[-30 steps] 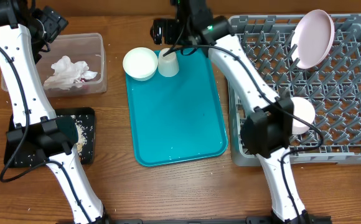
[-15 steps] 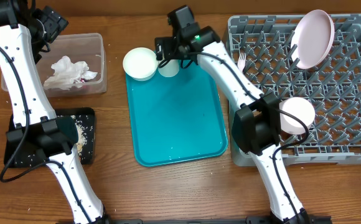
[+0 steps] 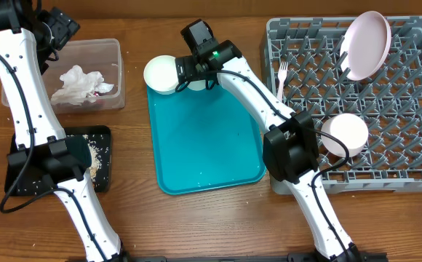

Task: Sort waste into correct bins and load items into the dishwasher rack
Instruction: 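Move the right gripper to the white cup and grasp it, then lift the cup, carry it right and set it in the rack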

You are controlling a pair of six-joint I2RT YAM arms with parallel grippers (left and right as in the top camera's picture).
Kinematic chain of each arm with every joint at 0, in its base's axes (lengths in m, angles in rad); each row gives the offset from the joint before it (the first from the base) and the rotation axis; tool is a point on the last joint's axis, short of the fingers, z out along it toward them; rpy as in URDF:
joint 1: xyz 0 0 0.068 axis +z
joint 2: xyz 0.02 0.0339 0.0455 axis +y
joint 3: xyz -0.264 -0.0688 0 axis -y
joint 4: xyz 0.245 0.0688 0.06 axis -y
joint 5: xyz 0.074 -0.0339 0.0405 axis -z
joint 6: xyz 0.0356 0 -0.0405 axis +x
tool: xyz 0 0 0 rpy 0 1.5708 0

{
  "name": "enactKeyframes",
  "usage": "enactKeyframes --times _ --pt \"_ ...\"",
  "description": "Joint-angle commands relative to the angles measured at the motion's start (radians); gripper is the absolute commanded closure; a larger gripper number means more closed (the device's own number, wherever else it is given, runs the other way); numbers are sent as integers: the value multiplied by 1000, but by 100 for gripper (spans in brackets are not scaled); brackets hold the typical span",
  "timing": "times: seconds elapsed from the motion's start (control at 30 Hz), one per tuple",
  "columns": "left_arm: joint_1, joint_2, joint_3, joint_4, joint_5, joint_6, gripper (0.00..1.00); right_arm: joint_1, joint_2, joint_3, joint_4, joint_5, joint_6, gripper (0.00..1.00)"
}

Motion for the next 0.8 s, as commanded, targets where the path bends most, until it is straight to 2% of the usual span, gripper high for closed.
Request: enactKeyframes --times 0.0,0.17,0.37,0.47,0.7,0.77 --pt "-7 -2 0 -3 -7 -6 0 -10 10 0 23 43 -4 0" --pt "-7 -2 0 -3 -7 -6 0 -15 10 0 29 42 -3 8" --pt "-7 -2 0 -3 -7 -6 0 -15 11 0 38 39 1 9" --pt "-7 -2 0 -3 -7 -6 0 -15 11 0 30 38 1 20" --pt "-7 -2 0 -3 -7 -6 0 -15 11 1 -5 38 1 23" --pt "-7 -2 0 -3 -7 -6 0 -20 0 4 -25 38 1 32"
